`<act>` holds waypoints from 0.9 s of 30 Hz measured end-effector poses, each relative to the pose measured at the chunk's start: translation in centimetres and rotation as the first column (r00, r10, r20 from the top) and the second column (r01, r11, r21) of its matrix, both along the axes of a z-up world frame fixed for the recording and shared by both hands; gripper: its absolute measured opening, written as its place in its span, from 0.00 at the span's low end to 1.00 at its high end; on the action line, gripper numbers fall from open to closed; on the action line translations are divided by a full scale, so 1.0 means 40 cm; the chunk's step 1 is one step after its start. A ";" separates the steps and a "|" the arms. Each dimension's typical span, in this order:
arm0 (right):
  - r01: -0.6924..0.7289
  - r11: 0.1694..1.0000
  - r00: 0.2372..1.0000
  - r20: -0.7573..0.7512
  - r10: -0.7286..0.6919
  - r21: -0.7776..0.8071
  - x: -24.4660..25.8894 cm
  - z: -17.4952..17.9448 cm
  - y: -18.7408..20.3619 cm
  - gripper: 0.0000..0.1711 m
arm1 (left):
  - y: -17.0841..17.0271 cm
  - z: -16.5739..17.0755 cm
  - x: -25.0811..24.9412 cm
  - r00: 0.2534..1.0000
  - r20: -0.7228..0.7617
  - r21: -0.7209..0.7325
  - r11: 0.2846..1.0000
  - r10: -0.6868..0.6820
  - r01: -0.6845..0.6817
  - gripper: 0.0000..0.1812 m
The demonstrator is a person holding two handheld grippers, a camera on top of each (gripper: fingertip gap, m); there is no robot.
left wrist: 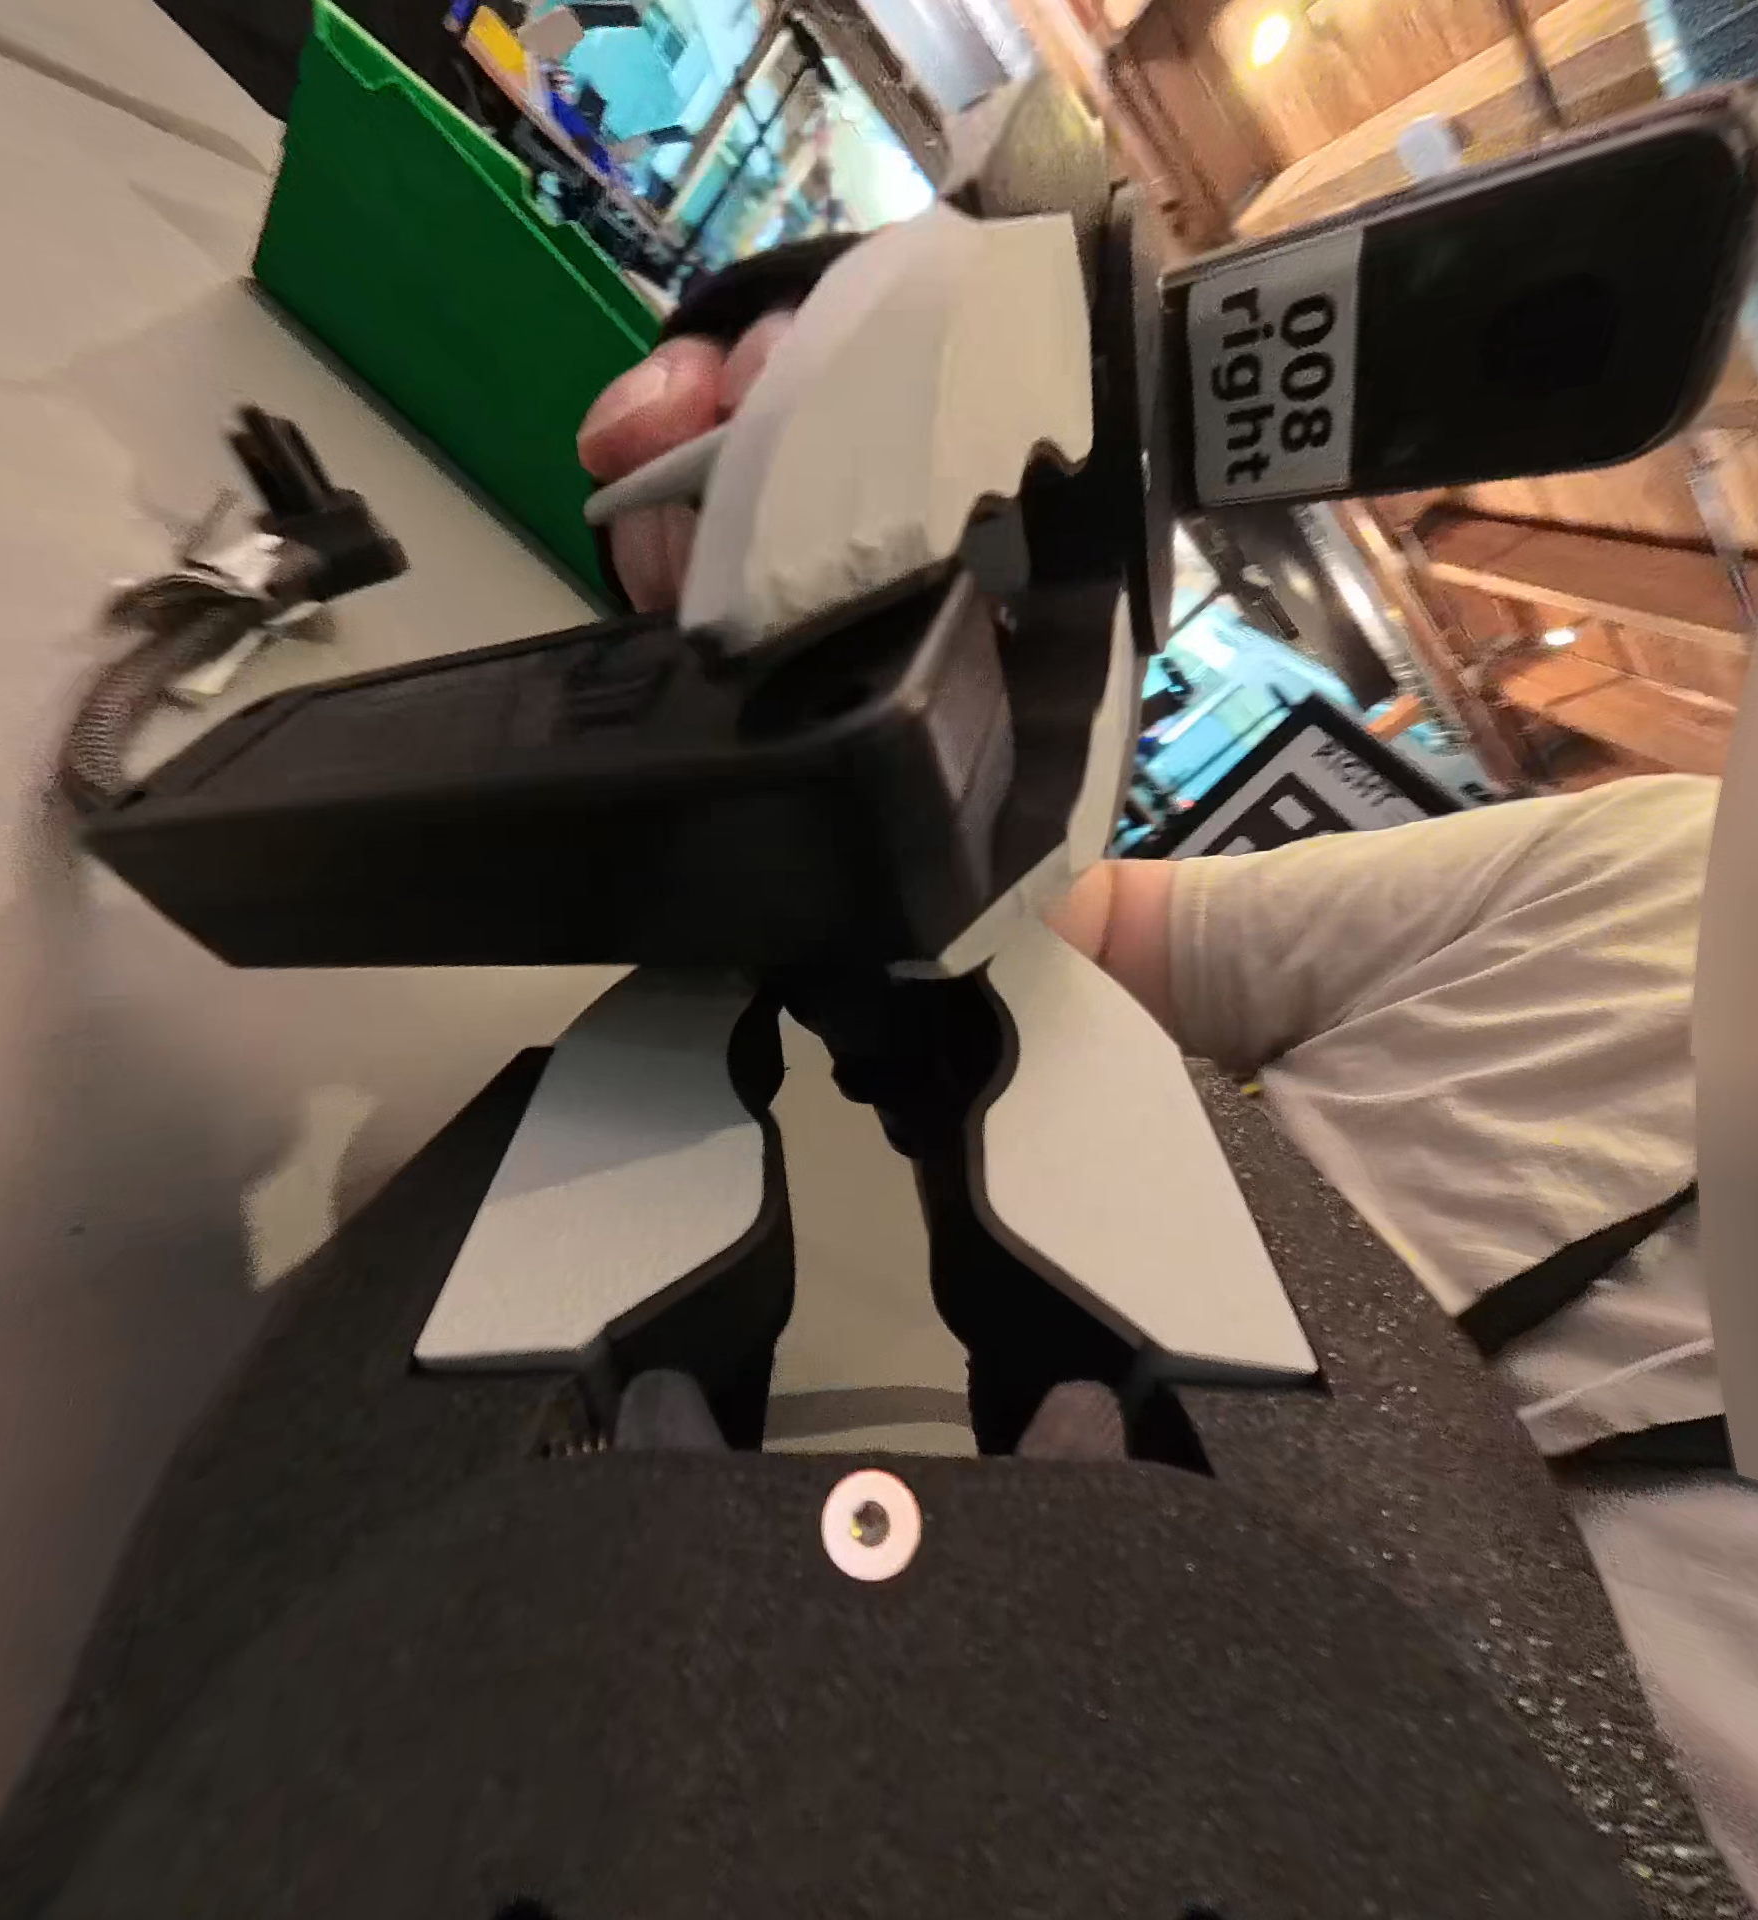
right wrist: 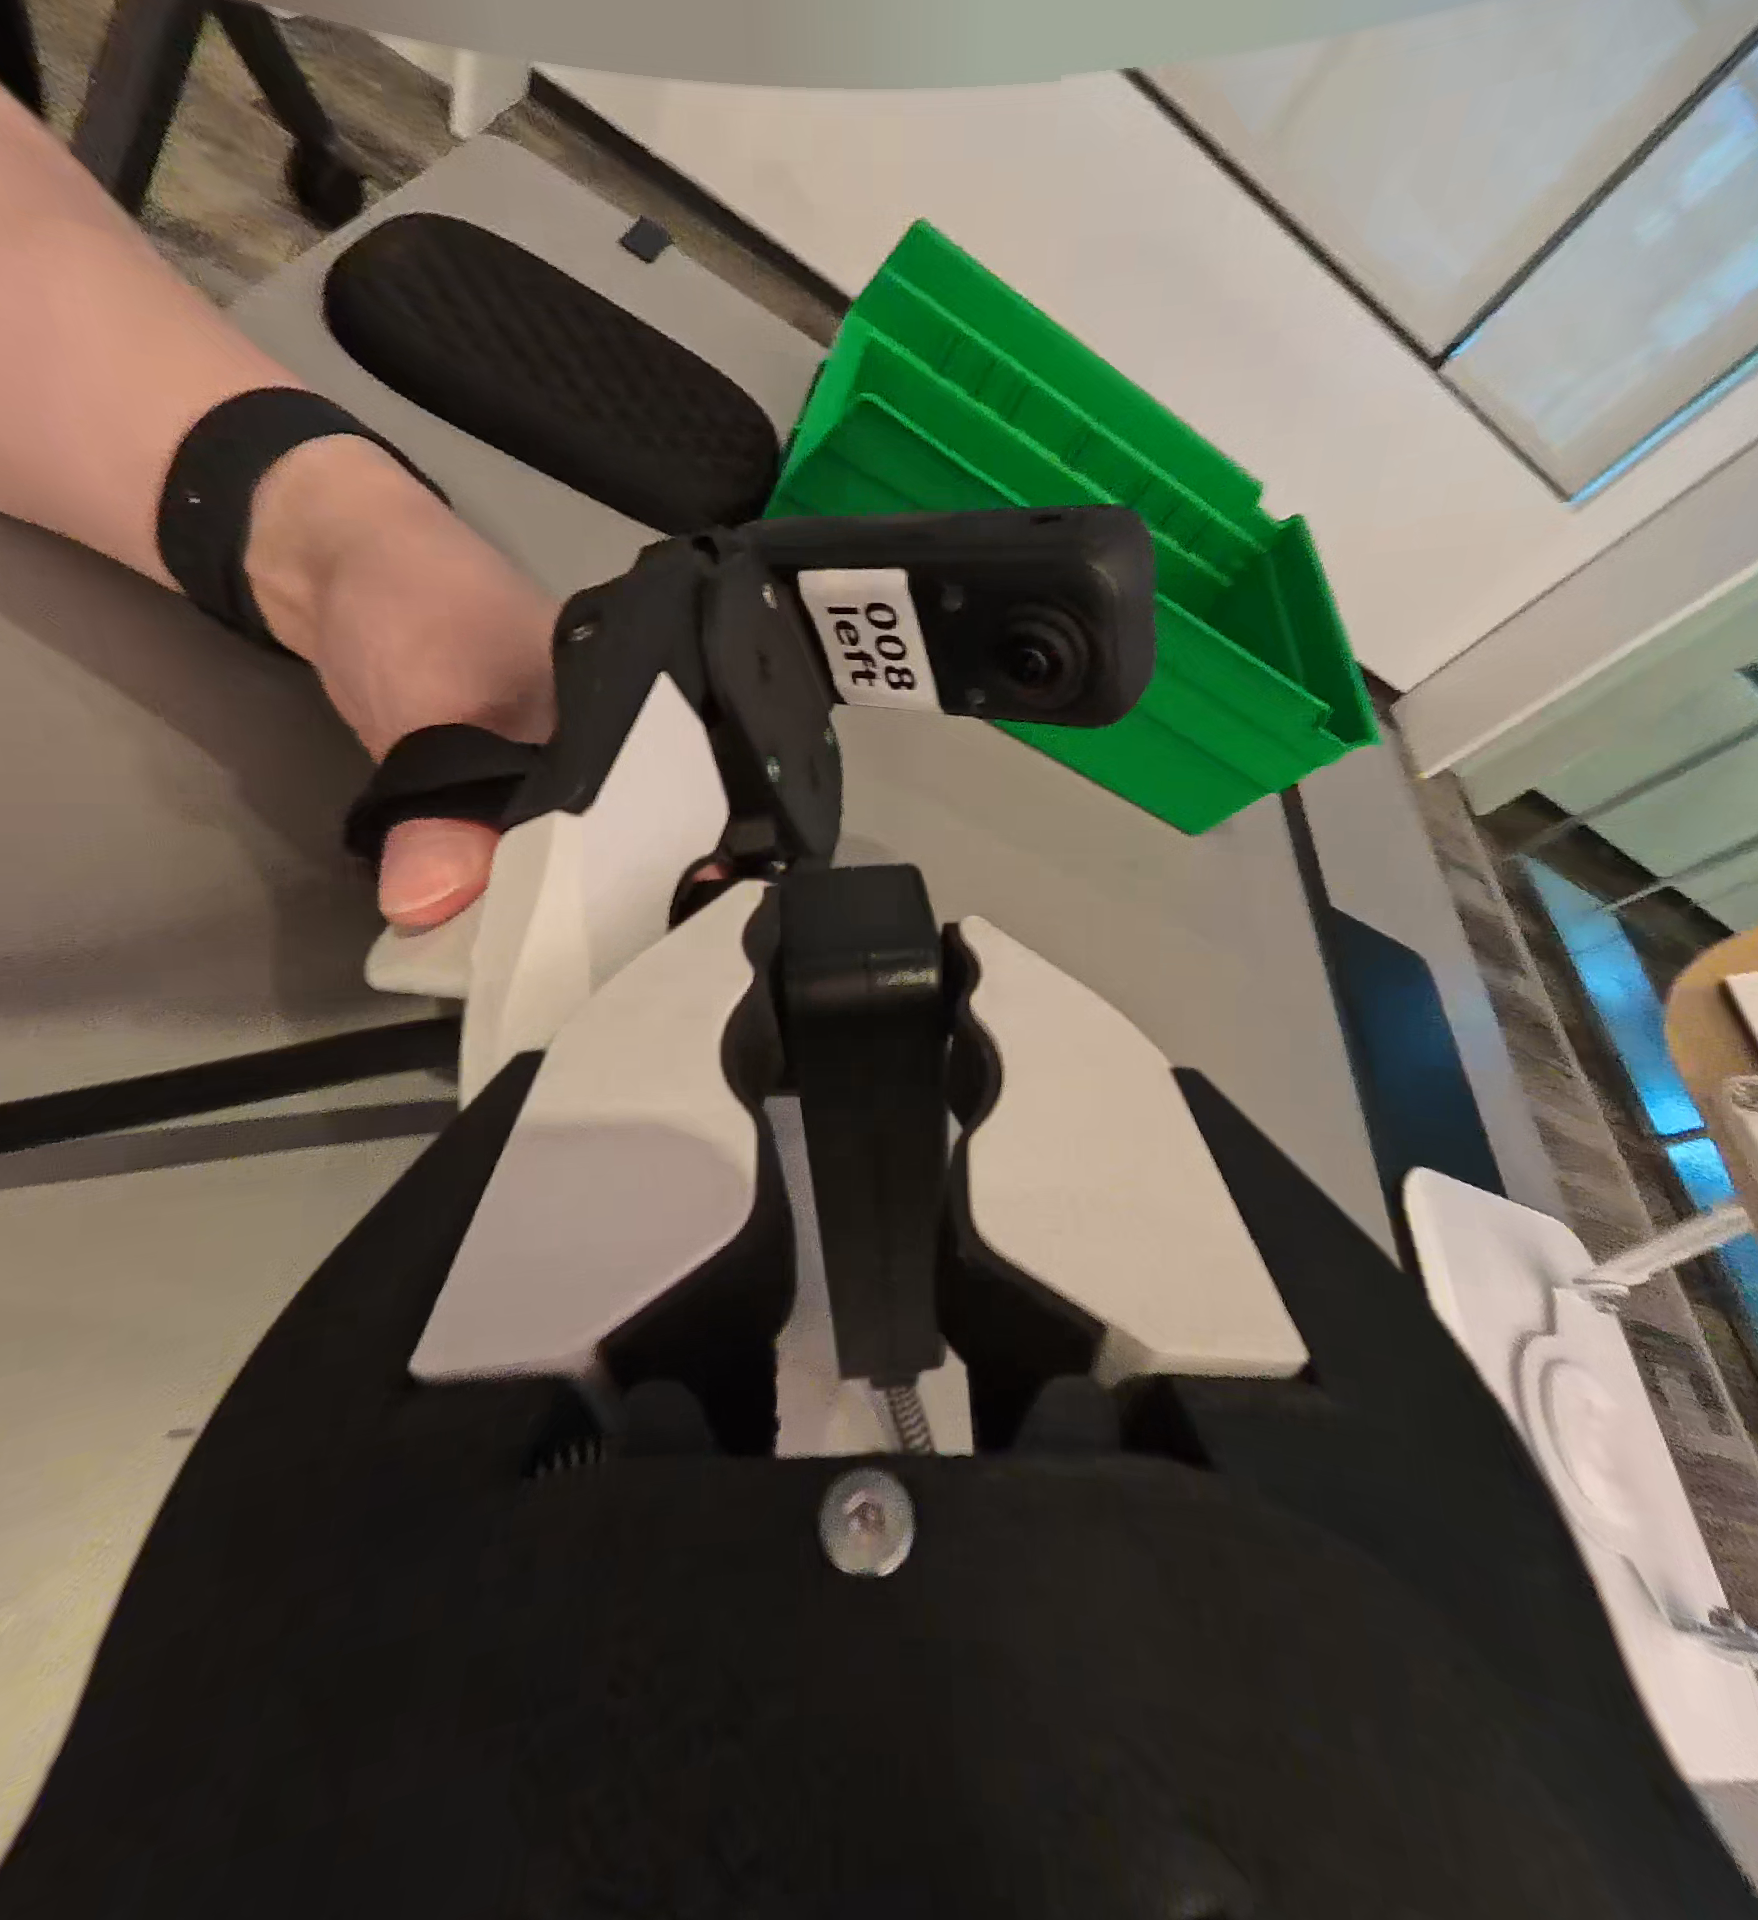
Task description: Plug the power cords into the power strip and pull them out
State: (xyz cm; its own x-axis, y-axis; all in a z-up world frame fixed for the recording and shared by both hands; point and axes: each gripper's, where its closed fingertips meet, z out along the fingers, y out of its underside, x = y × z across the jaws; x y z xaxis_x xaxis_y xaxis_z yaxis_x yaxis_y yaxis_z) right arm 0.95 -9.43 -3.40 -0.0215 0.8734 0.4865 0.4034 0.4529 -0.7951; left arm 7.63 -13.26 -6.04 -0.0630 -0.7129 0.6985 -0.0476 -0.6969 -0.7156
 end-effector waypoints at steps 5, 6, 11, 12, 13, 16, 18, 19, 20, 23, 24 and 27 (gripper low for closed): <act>0.044 0.998 0.997 -0.060 -0.042 0.036 0.004 -0.023 0.023 0.17 | 0.011 -0.039 0.001 0.995 -0.087 0.043 0.998 0.050 -0.046 0.15; 0.049 0.998 0.996 -0.072 -0.046 0.034 0.003 -0.023 0.027 0.17 | 0.015 -0.041 0.001 0.995 -0.084 0.040 0.998 0.060 -0.057 0.15; 0.063 0.998 0.994 -0.092 -0.064 -0.010 0.007 -0.030 0.050 0.17 | 0.024 -0.047 0.003 0.997 -0.053 -0.026 0.998 0.060 -0.061 0.12; 0.062 0.998 0.994 -0.093 -0.064 -0.019 0.006 -0.031 0.052 0.17 | 0.023 -0.047 0.002 0.997 -0.056 -0.019 0.998 0.058 -0.059 0.12; 0.049 0.998 0.994 -0.101 -0.052 -0.039 0.004 -0.030 0.048 0.17 | 0.018 -0.041 0.003 0.998 -0.034 -0.030 0.998 0.053 -0.054 0.12; -0.073 0.991 0.991 -0.123 0.059 -0.109 0.008 -0.015 0.011 0.16 | -0.018 -0.002 0.017 0.991 0.118 -0.146 0.987 -0.055 0.072 0.11; -0.078 0.991 0.974 -0.220 0.053 -0.108 0.012 0.021 0.008 0.17 | -0.020 0.044 0.008 0.954 0.284 -0.211 0.965 -0.095 0.159 0.09; -0.072 0.993 0.972 -0.230 0.049 -0.096 0.013 0.025 0.008 0.17 | -0.020 0.050 0.006 0.939 0.328 -0.241 0.951 -0.107 0.192 0.08; -0.073 0.993 0.972 -0.230 0.049 -0.095 0.013 0.024 0.007 0.17 | -0.022 0.056 0.004 0.922 0.369 -0.262 0.938 -0.120 0.226 0.09; -0.059 0.991 0.968 -0.250 0.027 -0.119 0.013 0.028 0.013 0.17 | -0.017 0.066 0.004 0.906 0.410 -0.263 0.938 -0.104 0.227 0.08; -0.045 0.991 0.968 -0.251 0.012 -0.124 0.014 0.028 0.017 0.17 | -0.011 0.067 0.005 0.911 0.404 -0.257 0.945 -0.084 0.201 0.08; -0.007 0.991 0.980 -0.198 -0.020 -0.134 0.010 0.014 0.023 0.17 | -0.018 0.044 0.008 0.948 0.306 -0.219 0.963 -0.086 0.158 0.09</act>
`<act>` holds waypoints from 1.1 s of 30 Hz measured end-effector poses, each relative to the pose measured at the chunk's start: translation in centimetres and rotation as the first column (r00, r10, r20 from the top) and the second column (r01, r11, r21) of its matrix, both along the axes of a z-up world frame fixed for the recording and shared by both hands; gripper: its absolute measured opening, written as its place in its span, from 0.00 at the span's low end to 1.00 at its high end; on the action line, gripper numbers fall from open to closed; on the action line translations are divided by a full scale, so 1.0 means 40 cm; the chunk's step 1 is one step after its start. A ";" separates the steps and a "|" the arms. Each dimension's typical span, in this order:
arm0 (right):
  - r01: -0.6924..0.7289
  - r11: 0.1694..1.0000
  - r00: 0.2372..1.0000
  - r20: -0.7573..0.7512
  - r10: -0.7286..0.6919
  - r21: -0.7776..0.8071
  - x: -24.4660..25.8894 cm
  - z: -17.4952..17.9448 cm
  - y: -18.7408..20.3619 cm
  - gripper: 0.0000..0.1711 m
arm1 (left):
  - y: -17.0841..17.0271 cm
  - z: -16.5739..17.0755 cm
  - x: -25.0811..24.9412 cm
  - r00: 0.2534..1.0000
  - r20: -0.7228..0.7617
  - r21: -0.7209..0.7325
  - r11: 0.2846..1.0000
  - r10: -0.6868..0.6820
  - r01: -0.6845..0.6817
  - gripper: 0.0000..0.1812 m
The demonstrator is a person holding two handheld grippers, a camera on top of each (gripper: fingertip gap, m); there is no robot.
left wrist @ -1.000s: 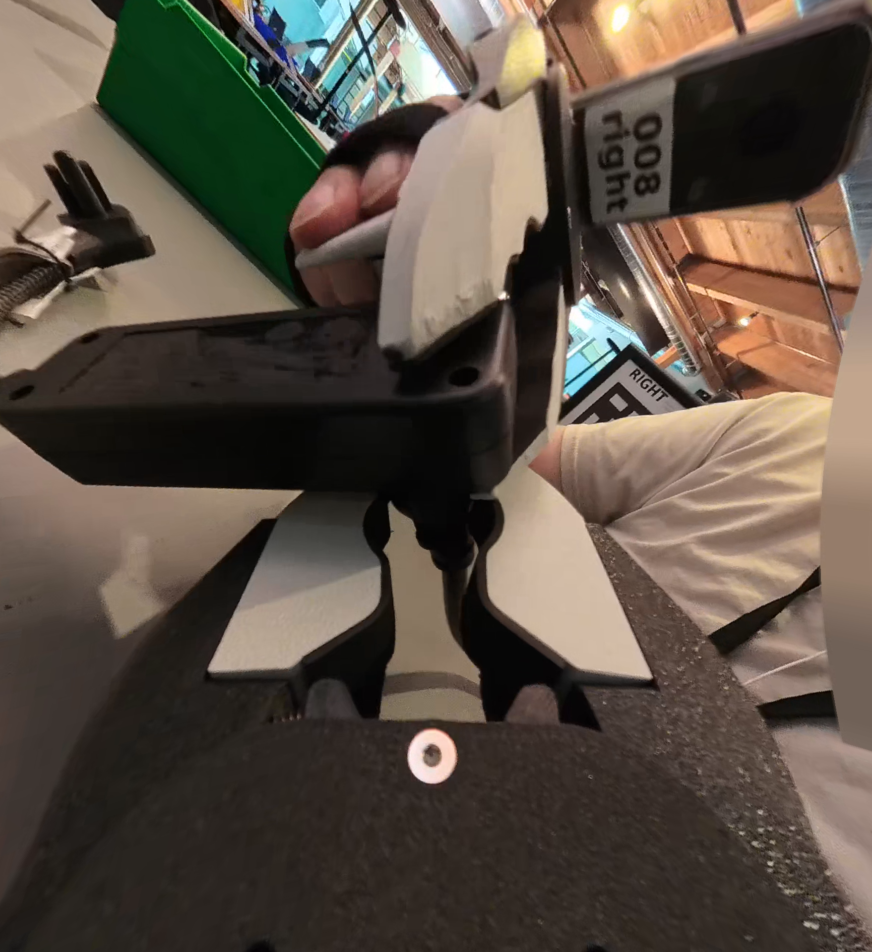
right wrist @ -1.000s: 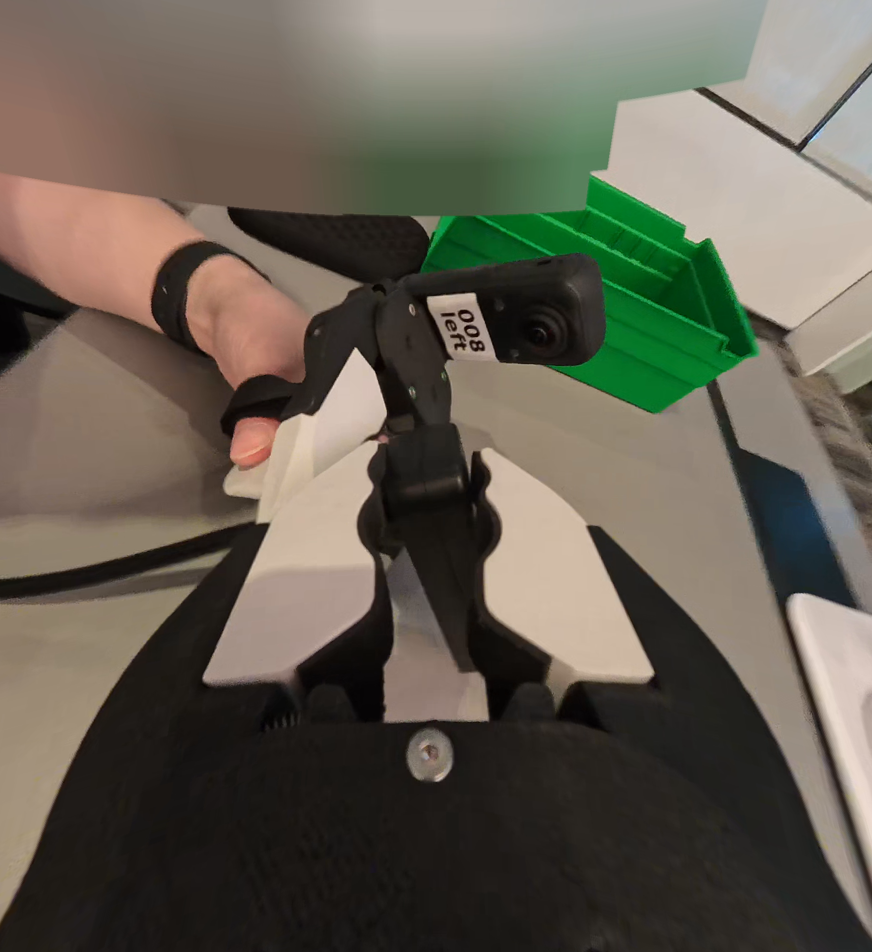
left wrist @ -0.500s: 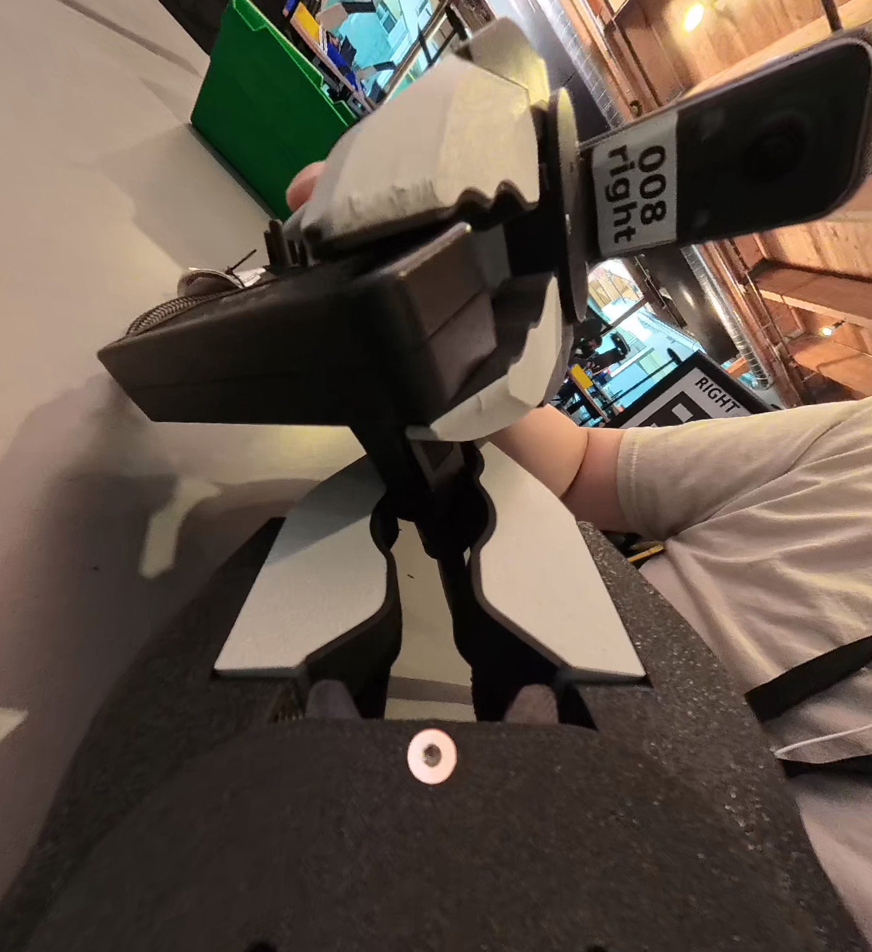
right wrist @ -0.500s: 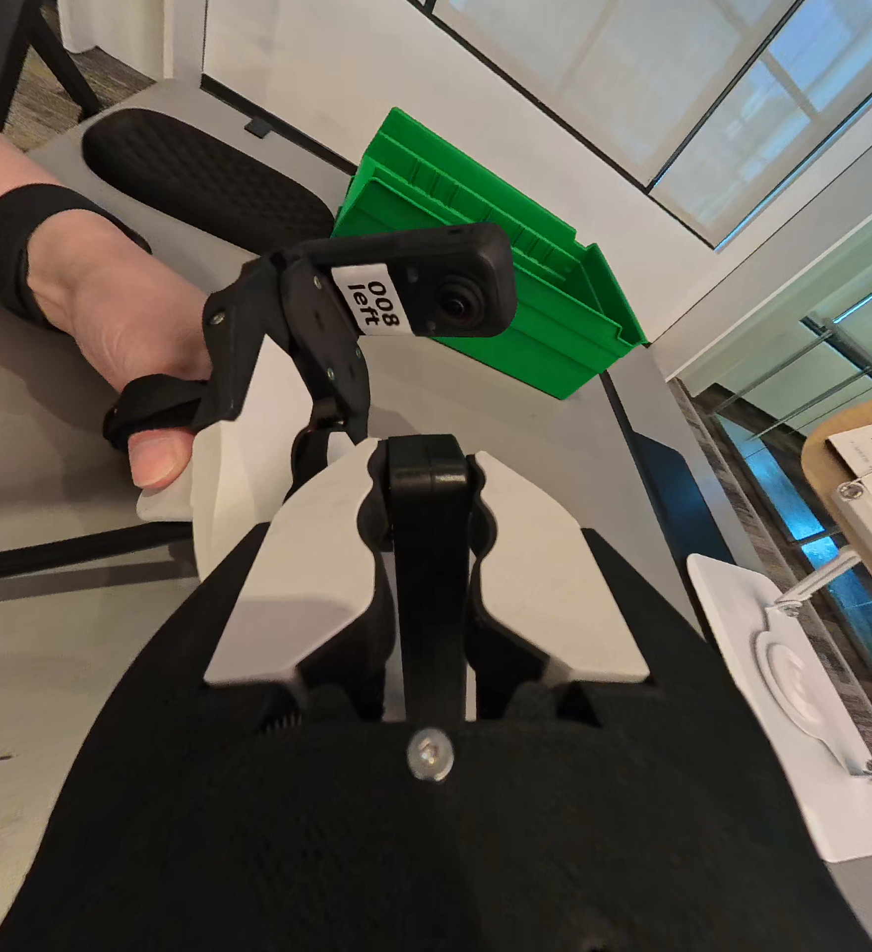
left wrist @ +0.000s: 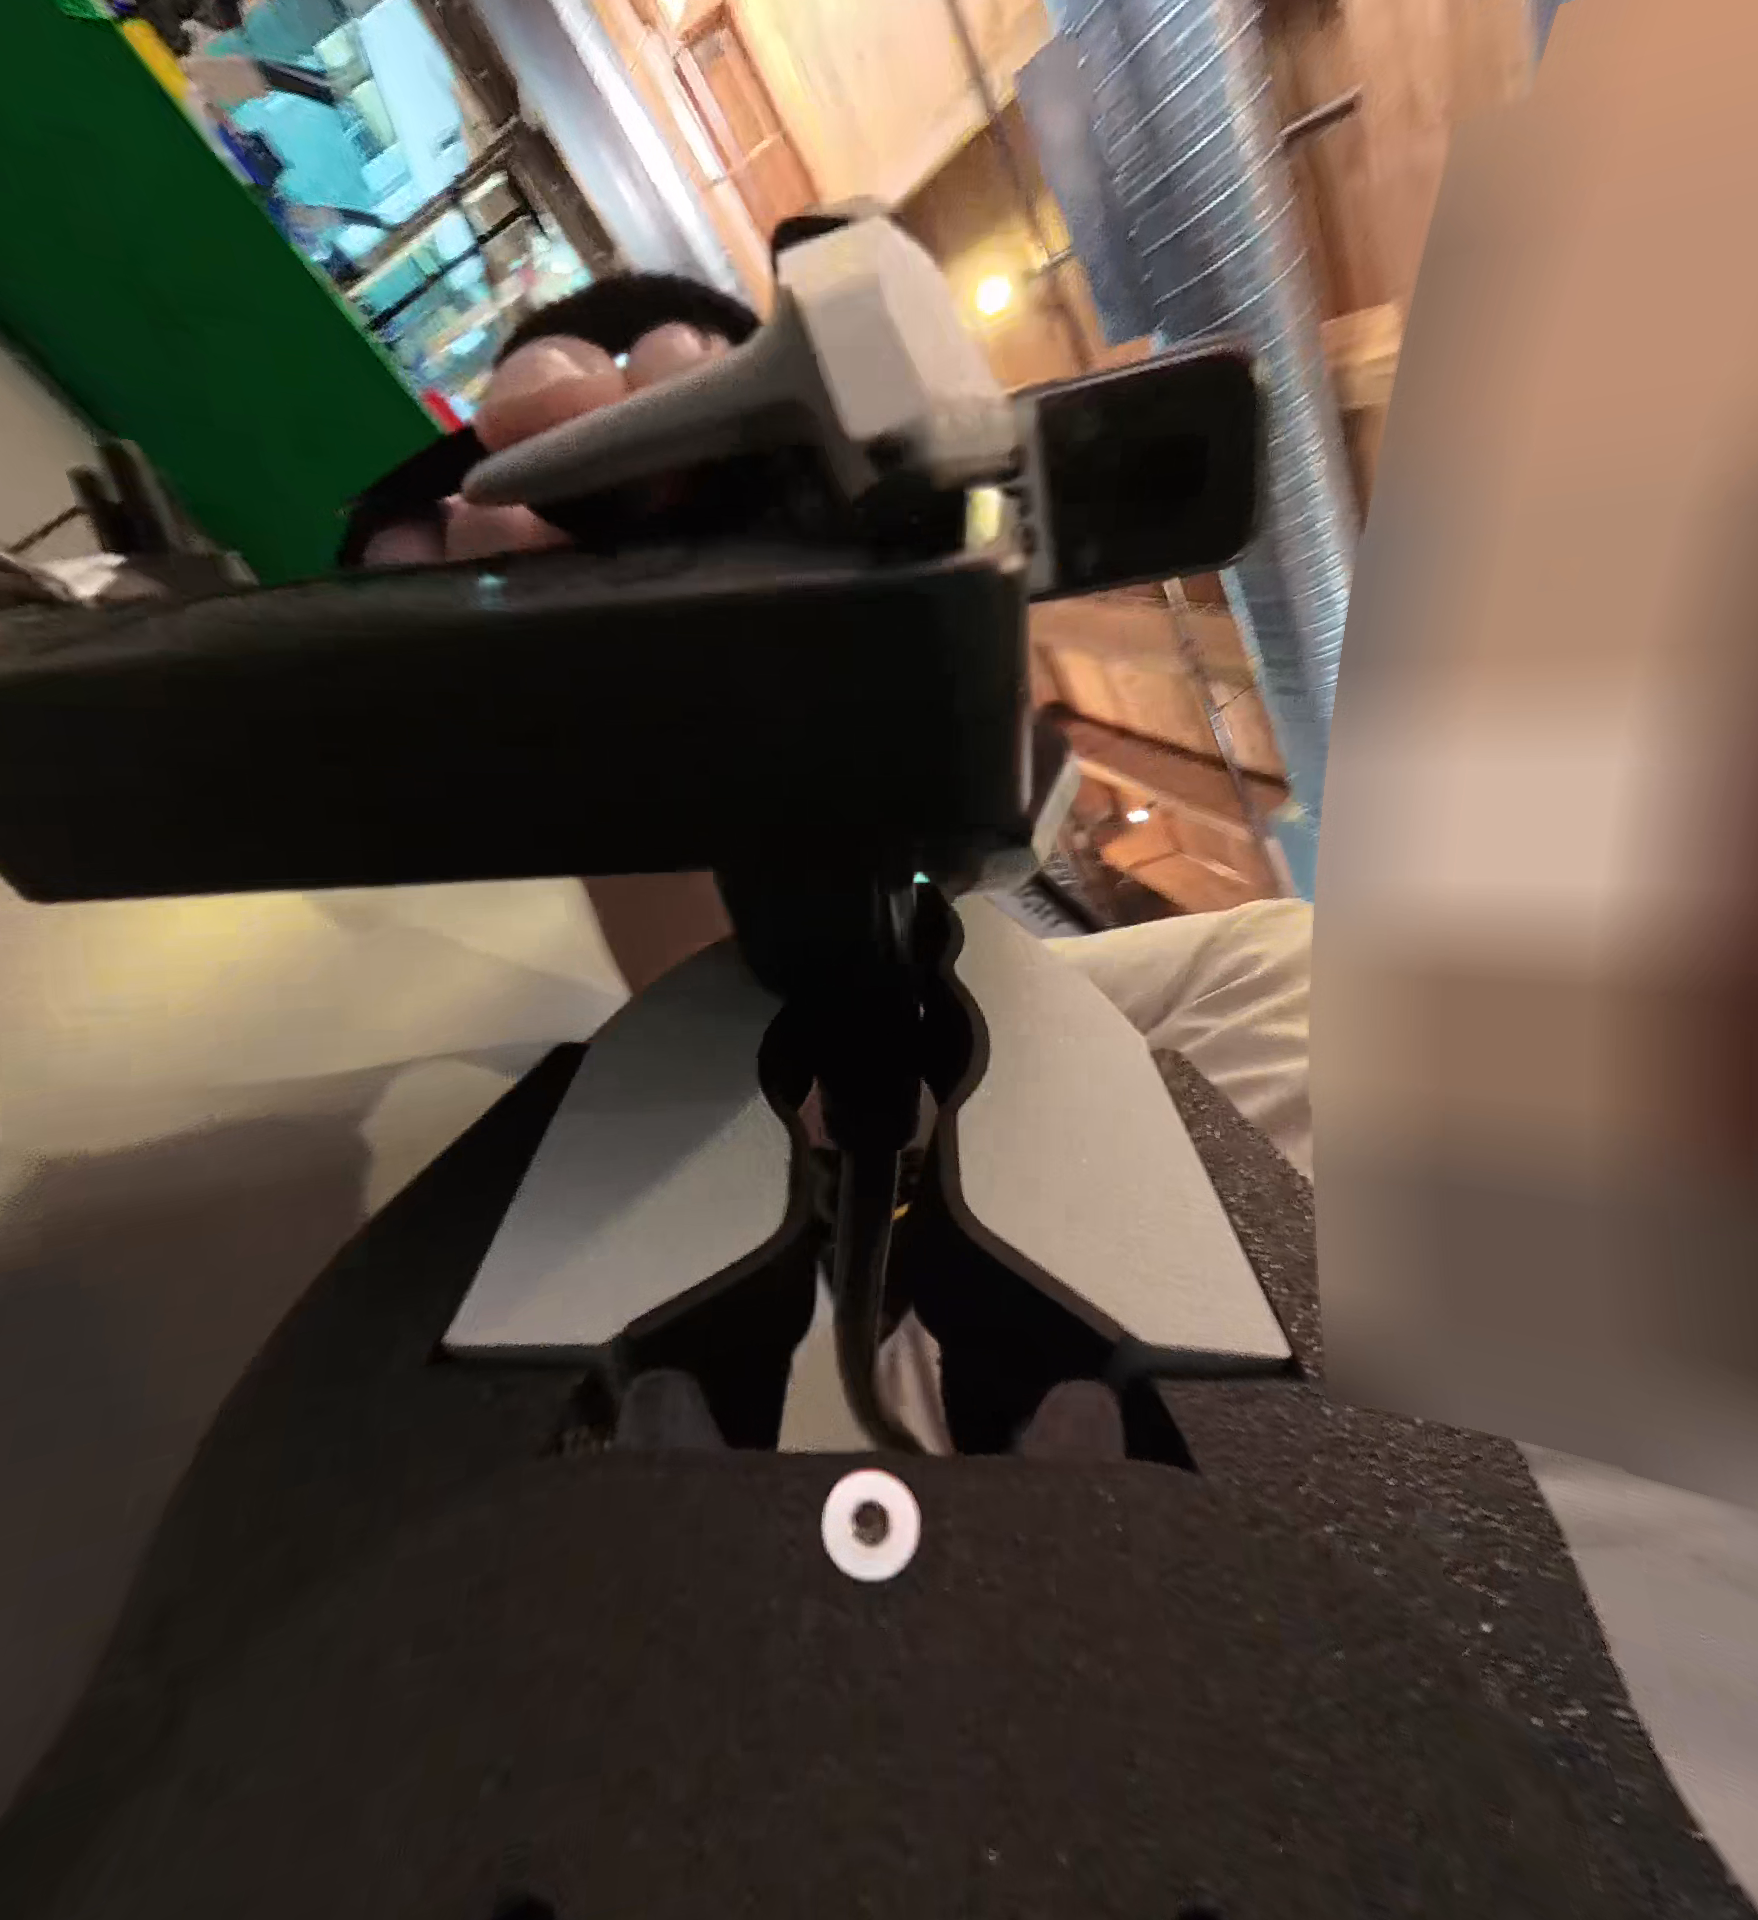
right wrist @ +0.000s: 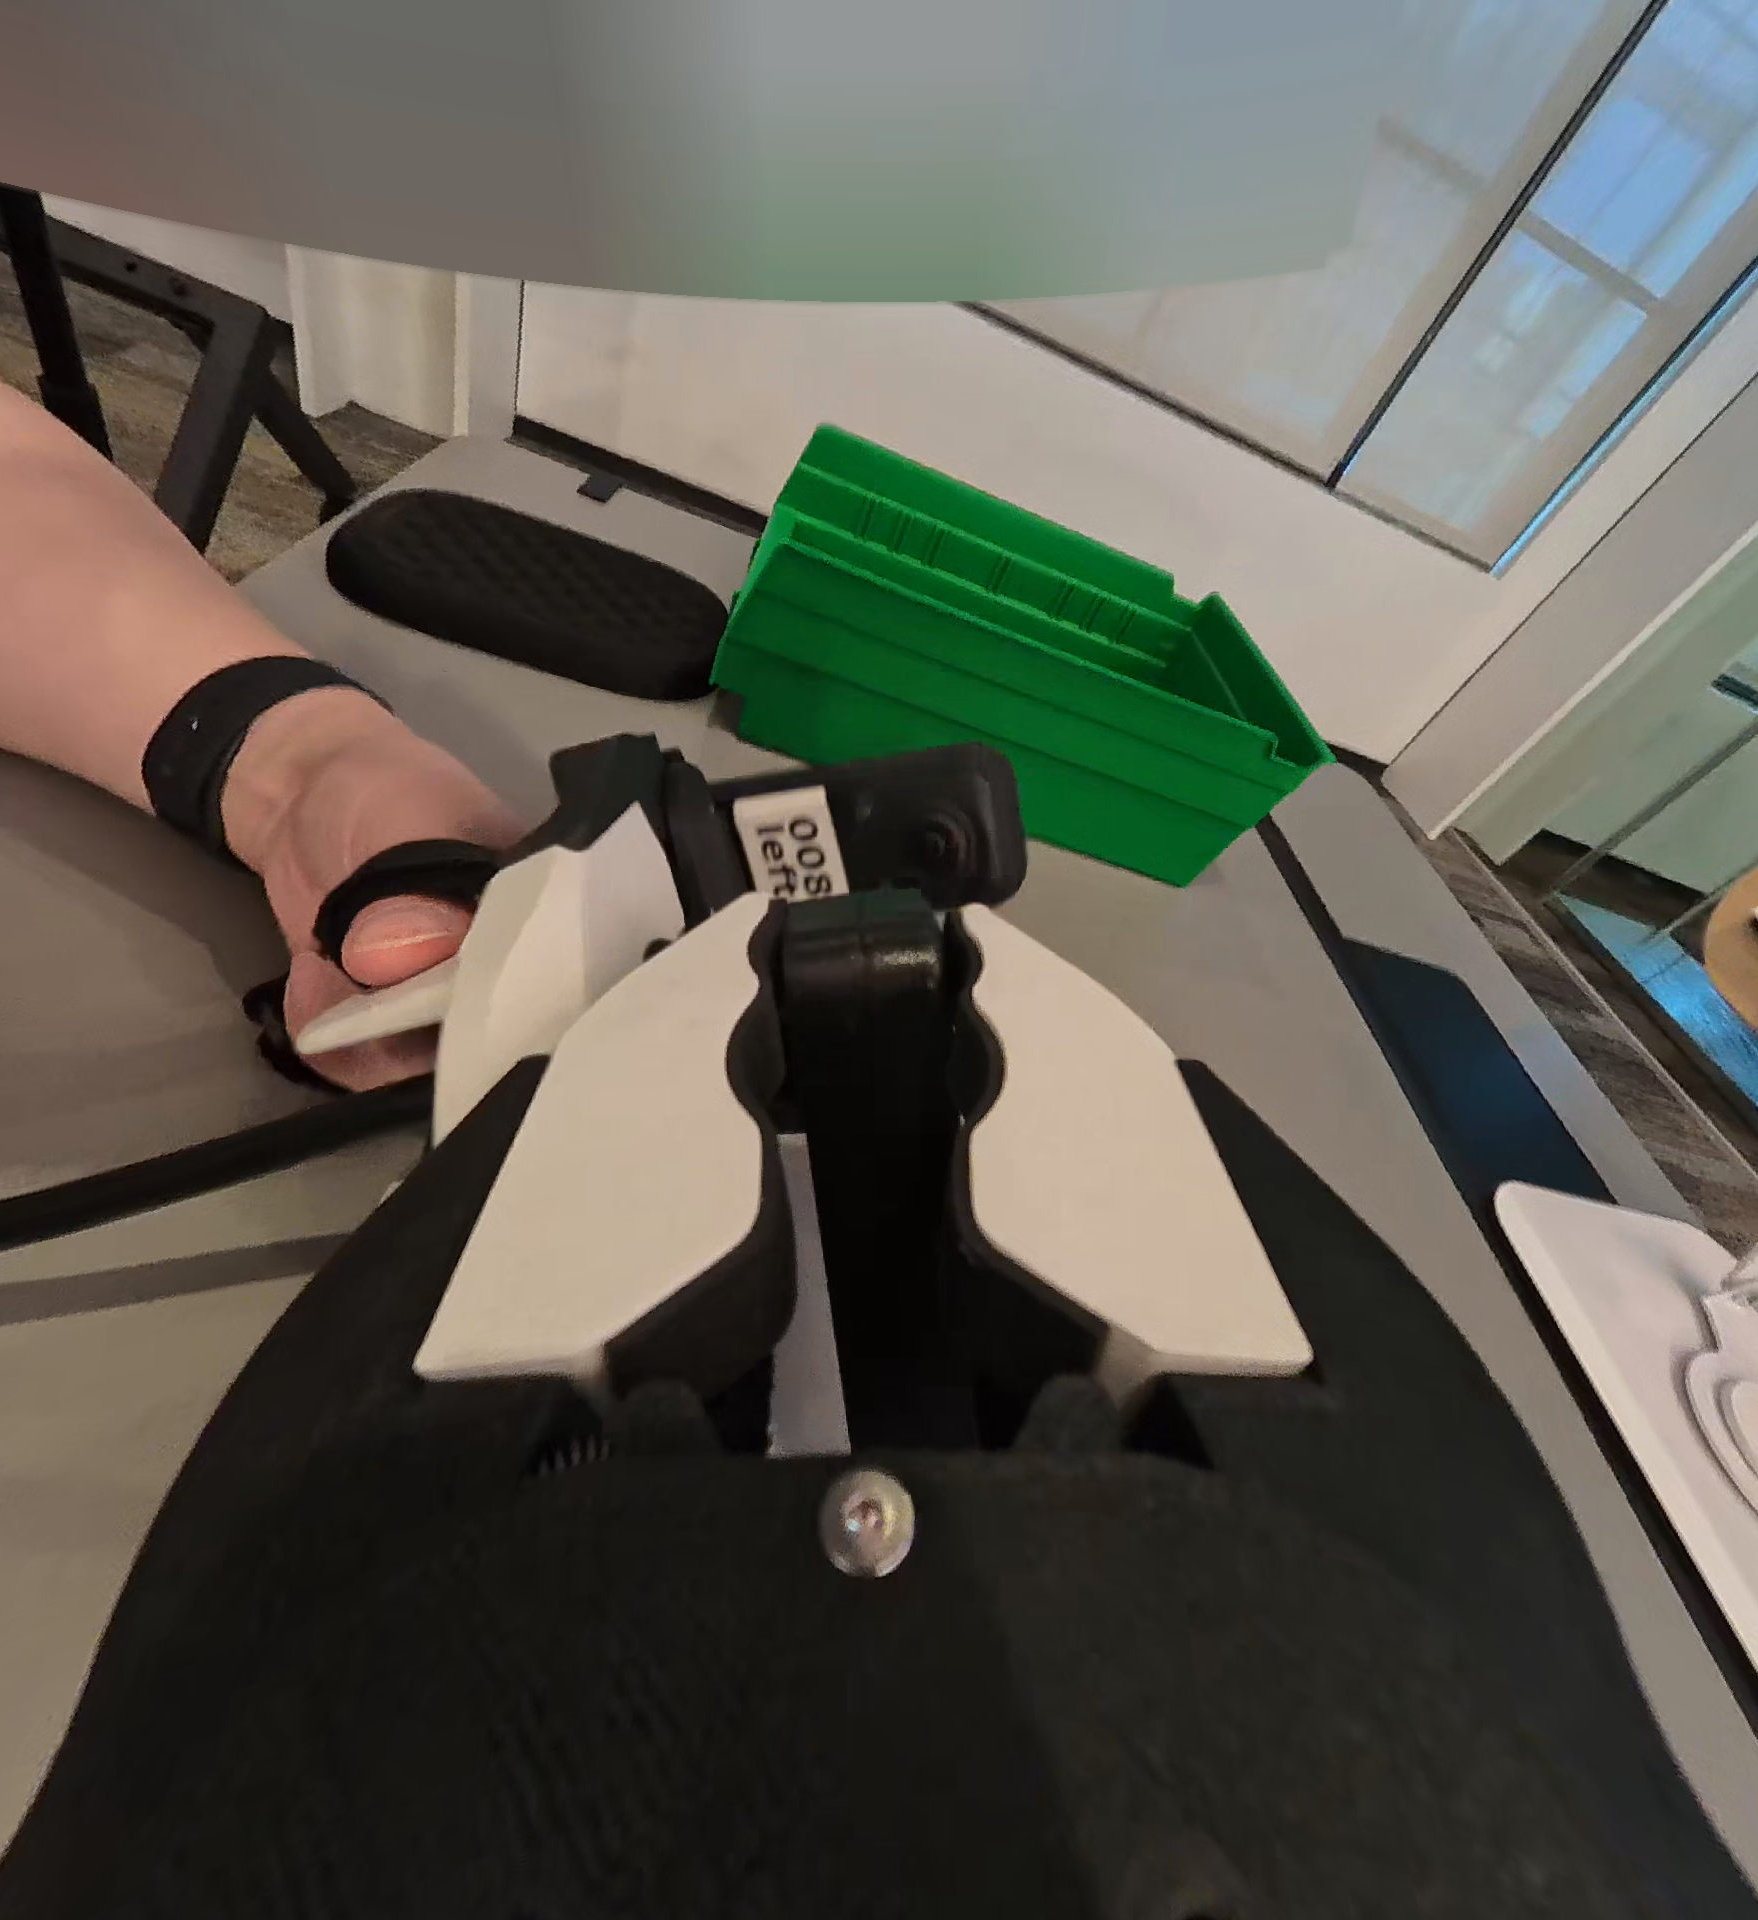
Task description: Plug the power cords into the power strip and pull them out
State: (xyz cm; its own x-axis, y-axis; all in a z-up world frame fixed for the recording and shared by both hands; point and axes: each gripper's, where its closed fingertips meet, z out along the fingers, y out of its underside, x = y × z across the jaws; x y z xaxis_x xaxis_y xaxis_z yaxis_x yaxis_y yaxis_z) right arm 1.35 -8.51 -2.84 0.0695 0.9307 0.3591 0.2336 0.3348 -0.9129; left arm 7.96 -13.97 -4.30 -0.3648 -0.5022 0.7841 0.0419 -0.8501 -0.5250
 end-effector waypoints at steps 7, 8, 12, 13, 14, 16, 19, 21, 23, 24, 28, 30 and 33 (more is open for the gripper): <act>0.033 0.999 0.999 0.021 -0.033 -0.004 -0.002 -0.016 0.009 0.17 | 0.006 -0.026 0.005 0.992 -0.086 0.078 0.993 0.097 -0.090 0.10; 0.032 0.999 0.999 0.017 -0.032 -0.002 0.000 -0.017 0.010 0.17 | 0.005 -0.028 0.007 0.991 -0.090 0.077 0.993 0.096 -0.089 0.10; 0.033 0.999 0.999 0.007 -0.033 -0.003 0.000 -0.019 0.014 0.17 | 0.012 -0.030 0.007 0.988 -0.095 0.075 0.991 0.119 -0.112 0.10; 0.032 0.999 0.999 0.004 -0.032 -0.006 0.001 -0.019 0.014 0.17 | 0.011 -0.031 0.008 0.988 -0.100 0.082 0.990 0.122 -0.114 0.10; 0.028 0.999 1.000 -0.001 -0.028 -0.021 0.001 -0.019 0.015 0.17 | 0.013 -0.030 0.008 0.987 -0.095 0.083 0.989 0.130 -0.123 0.10; 0.024 0.999 1.000 -0.007 -0.024 -0.033 0.001 -0.021 0.016 0.17 | 0.013 -0.032 0.009 0.985 -0.104 0.094 0.987 0.140 -0.130 0.10; 0.009 0.997 1.000 -0.020 -0.010 -0.079 0.000 -0.022 0.016 0.17 | 0.017 -0.036 0.012 0.978 -0.122 0.122 0.981 0.168 -0.153 0.10; 0.004 0.996 1.000 -0.028 -0.007 -0.088 0.001 -0.023 0.017 0.17 | 0.019 -0.038 0.012 0.977 -0.128 0.120 0.980 0.172 -0.157 0.10; 0.003 0.996 1.000 -0.026 -0.006 -0.084 0.002 -0.025 0.018 0.17 | 0.021 -0.041 0.014 0.973 -0.137 0.128 0.978 0.184 -0.167 0.10; 0.004 0.996 0.999 -0.032 -0.007 -0.092 0.001 -0.025 0.020 0.17 | 0.024 -0.042 0.013 0.972 -0.137 0.123 0.977 0.193 -0.177 0.10; 0.006 0.996 1.000 -0.025 -0.009 -0.085 0.001 -0.026 0.024 0.17 | 0.030 -0.043 0.014 0.966 -0.144 0.130 0.972 0.213 -0.195 0.11; 0.007 0.997 1.000 -0.020 -0.009 -0.082 0.000 -0.027 0.026 0.17 | 0.034 -0.045 0.013 0.963 -0.149 0.130 0.970 0.225 -0.207 0.11; 0.002 0.996 1.000 -0.015 -0.003 -0.086 -0.002 -0.029 0.028 0.17 | 0.037 -0.048 0.013 0.959 -0.157 0.131 0.967 0.237 -0.218 0.11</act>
